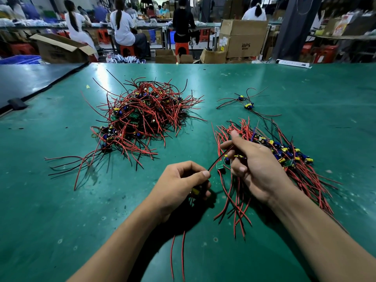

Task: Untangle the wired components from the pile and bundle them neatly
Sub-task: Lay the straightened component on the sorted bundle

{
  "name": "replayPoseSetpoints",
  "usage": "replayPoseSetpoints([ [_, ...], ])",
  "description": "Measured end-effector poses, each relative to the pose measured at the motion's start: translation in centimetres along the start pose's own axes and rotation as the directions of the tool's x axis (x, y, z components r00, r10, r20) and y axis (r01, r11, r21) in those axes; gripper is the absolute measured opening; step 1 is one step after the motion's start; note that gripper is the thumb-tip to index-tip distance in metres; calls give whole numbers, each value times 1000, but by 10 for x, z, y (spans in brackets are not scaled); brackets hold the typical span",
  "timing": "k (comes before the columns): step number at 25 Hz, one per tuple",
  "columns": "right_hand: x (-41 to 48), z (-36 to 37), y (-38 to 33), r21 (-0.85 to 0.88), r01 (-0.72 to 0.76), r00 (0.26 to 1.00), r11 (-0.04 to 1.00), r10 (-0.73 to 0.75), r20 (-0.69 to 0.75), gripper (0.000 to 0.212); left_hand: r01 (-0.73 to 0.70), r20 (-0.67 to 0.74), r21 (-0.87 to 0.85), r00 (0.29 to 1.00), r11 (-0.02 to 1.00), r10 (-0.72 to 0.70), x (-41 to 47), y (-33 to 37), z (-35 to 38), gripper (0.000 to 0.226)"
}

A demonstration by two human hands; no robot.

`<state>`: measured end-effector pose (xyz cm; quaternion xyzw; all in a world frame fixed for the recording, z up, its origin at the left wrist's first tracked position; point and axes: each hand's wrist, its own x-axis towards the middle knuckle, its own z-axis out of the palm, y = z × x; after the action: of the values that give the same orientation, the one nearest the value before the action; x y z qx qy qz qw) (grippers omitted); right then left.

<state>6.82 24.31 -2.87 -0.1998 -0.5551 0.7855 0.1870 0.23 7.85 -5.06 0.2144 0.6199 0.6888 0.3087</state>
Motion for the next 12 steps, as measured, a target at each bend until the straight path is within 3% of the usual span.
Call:
replayPoseSetpoints([
  [3, 3, -3, -1, -25, 59, 996, 998, -61, -64, 40, -9, 21, -12, 1000, 1000, 10, 1, 2, -4, 7],
  [7, 3, -5, -2, 55, 38, 995, 998, -33, -96, 39, 22, 44, -22, 999, 1000, -21, 2, 3, -6, 7],
  [12, 5, -8, -4, 168, -14, 994, 986, 31, -101, 64, 64, 0, -66, 998, 996, -64, 4, 2, -6, 16],
])
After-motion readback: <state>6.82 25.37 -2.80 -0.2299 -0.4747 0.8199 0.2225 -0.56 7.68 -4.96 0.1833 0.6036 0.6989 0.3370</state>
